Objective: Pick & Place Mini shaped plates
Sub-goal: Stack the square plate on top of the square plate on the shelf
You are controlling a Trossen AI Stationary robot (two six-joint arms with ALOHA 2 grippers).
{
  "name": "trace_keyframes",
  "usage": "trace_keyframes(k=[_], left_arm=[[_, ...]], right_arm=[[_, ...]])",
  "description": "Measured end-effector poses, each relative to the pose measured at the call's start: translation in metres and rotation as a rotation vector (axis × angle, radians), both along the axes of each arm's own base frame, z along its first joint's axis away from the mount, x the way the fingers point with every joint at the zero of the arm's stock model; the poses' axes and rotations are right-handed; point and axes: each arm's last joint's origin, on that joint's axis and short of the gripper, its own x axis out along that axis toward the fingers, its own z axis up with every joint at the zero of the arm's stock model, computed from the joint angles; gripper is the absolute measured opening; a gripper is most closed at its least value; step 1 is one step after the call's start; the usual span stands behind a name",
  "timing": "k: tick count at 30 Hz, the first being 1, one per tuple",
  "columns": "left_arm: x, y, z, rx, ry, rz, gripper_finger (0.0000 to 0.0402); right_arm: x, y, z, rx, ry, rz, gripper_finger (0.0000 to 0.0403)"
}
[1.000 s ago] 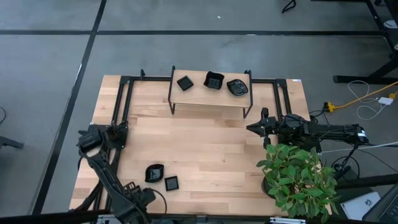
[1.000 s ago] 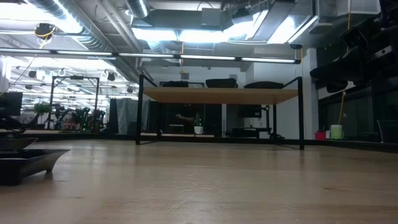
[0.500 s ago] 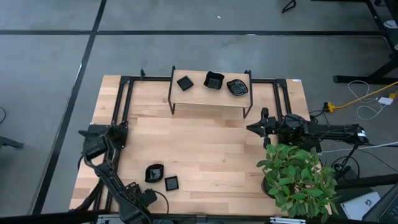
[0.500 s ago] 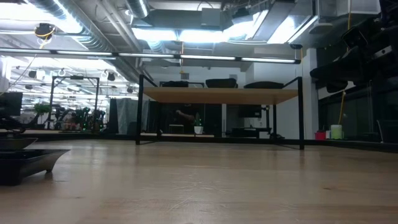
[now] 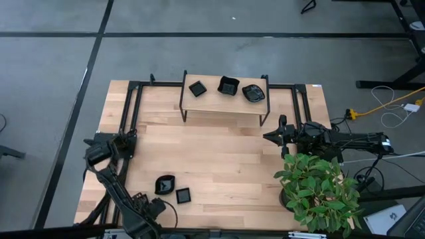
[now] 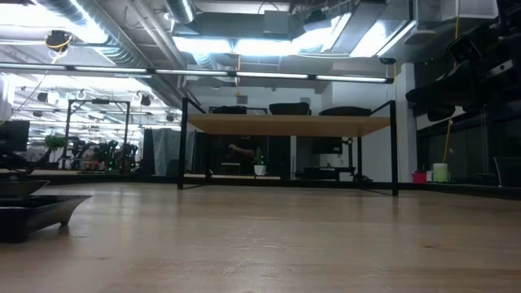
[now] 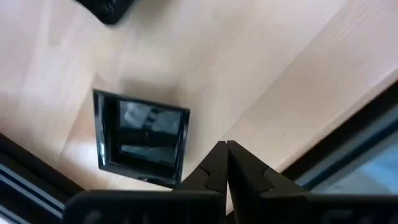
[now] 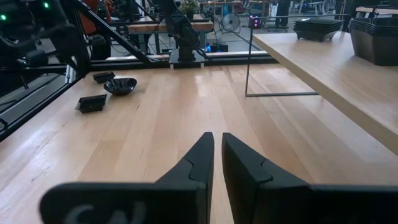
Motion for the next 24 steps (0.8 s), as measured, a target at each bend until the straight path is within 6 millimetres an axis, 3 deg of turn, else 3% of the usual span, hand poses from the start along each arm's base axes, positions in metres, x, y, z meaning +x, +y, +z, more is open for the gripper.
trace_keyframes(k=[6,10,18,24], left_arm=[[0.0,0.009,0.033,-0.003,-0.18,0.057,0.0001],[-0.002,0.013,0.045,-0.011,-0.213,0.06,0.0003],[-0.008,0.006,0.033,-0.026,-0.104,0.057,0.0012],[-0.007,0.003,0.014,0.021,-0.034,0.031,0.0048]], right_arm=[[0.0,0.0,0.0,0.0,0.0,0.0,0.0034],[0.0,0.0,0.0,0.0,0.0,0.0,0.0034],[0.0,0.0,0.0,0.0,0.0,0.0,0.0034],[0.0,0.0,0.0,0.0,0.0,0.0,0.0034]])
